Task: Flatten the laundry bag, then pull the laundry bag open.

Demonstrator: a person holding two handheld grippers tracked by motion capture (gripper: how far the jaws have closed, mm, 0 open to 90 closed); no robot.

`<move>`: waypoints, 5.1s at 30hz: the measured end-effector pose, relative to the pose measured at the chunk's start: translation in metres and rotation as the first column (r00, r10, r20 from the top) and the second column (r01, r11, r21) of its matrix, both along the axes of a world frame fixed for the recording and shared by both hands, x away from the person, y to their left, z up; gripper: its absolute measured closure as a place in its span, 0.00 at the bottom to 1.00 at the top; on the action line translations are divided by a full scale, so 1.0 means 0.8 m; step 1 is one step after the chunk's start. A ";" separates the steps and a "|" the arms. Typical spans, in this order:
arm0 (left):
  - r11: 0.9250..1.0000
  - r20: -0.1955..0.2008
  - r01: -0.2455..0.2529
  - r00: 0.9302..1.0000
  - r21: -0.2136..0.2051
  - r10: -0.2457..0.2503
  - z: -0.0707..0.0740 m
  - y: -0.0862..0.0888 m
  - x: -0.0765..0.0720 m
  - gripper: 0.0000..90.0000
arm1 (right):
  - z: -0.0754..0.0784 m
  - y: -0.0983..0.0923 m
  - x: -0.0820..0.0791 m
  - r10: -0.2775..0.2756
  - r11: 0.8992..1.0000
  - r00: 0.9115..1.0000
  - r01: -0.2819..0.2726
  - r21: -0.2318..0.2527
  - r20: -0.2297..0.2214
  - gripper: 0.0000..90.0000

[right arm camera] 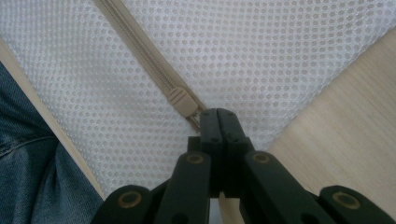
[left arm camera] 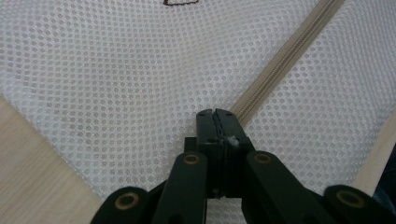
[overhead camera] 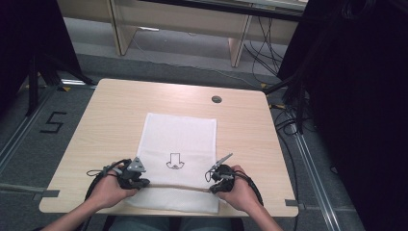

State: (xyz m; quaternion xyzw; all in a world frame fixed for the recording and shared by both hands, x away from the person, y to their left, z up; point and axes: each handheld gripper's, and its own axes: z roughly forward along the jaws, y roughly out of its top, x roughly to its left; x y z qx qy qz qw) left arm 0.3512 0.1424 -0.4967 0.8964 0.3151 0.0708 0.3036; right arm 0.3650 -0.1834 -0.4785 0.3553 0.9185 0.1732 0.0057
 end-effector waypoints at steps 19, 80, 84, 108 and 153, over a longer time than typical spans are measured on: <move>1.000 0.014 -0.001 1.000 0.007 0.001 -0.001 -0.008 0.006 0.99 | -0.001 -0.007 0.005 -0.034 0.999 0.999 0.033 0.015 0.010 1.00; 0.960 0.145 0.190 0.976 -0.206 -0.162 0.017 -0.121 0.011 0.70 | 0.006 -0.019 0.008 -0.265 0.952 0.962 0.272 0.142 -0.065 1.00; 0.956 0.138 0.212 0.973 -0.203 -0.186 0.016 -0.132 0.010 0.71 | 0.003 -0.018 0.005 -0.262 0.955 0.963 0.268 0.125 -0.064 1.00; 0.939 0.060 0.277 0.961 -0.203 -0.270 -0.004 -0.187 0.023 0.80 | -0.006 -0.016 0.007 -0.252 0.961 0.964 0.259 0.101 -0.084 1.00; 0.918 0.156 0.356 0.931 -0.176 -0.331 -0.020 -0.211 0.015 0.88 | -0.008 -0.022 0.007 -0.263 0.953 0.960 0.275 0.129 -0.100 1.00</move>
